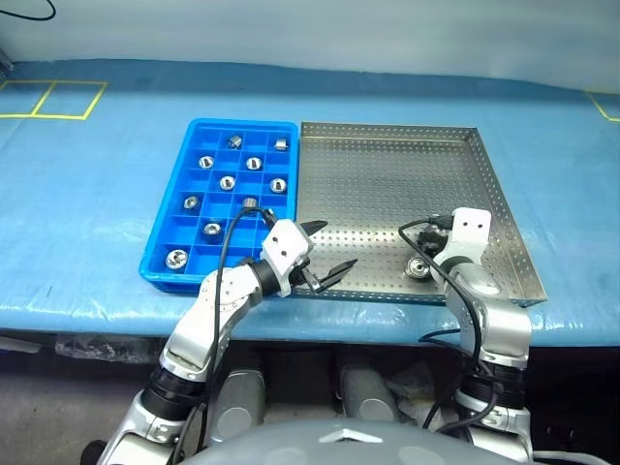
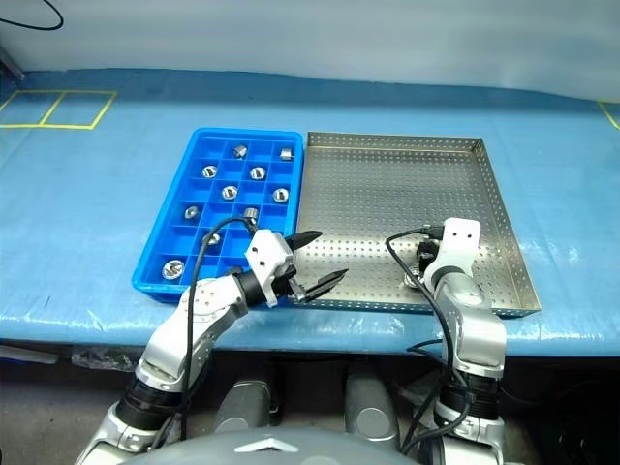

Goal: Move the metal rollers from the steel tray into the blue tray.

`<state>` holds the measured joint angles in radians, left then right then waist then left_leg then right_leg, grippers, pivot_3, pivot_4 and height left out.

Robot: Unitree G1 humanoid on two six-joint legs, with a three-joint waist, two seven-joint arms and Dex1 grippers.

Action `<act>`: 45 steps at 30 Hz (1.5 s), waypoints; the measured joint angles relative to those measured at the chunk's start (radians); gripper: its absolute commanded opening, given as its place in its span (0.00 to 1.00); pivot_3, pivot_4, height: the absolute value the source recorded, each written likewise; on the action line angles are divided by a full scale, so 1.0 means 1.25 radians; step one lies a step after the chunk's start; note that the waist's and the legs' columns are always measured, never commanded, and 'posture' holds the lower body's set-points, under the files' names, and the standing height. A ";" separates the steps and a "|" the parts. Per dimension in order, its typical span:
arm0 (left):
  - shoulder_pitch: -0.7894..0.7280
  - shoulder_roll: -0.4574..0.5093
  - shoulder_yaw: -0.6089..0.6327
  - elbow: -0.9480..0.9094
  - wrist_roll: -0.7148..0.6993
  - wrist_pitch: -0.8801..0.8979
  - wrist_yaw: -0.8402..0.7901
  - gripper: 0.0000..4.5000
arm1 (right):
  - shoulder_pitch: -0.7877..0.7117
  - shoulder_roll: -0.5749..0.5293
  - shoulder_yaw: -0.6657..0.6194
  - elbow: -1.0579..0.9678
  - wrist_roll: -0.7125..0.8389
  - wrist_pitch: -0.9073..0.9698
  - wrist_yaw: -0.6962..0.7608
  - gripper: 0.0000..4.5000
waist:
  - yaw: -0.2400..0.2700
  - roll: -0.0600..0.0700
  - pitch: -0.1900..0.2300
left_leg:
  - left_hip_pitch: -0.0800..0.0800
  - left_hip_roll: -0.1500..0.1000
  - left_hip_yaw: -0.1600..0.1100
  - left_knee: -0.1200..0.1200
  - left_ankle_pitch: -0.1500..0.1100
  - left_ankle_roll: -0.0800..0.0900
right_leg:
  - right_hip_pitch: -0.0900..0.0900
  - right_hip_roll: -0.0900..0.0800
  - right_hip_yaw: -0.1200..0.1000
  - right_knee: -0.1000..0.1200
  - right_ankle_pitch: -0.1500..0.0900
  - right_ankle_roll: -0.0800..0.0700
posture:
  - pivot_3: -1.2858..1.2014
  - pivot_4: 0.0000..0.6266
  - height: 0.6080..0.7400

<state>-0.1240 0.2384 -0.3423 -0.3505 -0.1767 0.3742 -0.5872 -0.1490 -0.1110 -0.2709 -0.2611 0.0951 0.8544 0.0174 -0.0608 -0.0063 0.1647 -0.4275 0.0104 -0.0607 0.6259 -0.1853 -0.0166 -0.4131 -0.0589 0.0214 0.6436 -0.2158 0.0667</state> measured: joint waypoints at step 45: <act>0.037 -0.003 0.013 0.000 0.005 -0.016 0.039 1.00 | 0.091 -0.089 0.080 -0.330 0.051 0.248 0.055 0.99 | 0.031 0.000 0.000 | -0.001 0.000 0.000 0.001 0.000 0.000 | 0.000 0.000 0.000 0.000 0.000 0.000 | 0.52 0.24 1.00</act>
<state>-0.0779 0.2344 -0.3262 -0.3501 -0.1710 0.3538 -0.5390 -0.0355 -0.2226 -0.1712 -0.6733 0.1586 1.1642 0.0867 -0.0226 -0.0062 0.1647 -0.4286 0.0104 -0.0611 0.6270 -0.1855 -0.0165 -0.4134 -0.0593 0.0209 0.6430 -0.2157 0.0668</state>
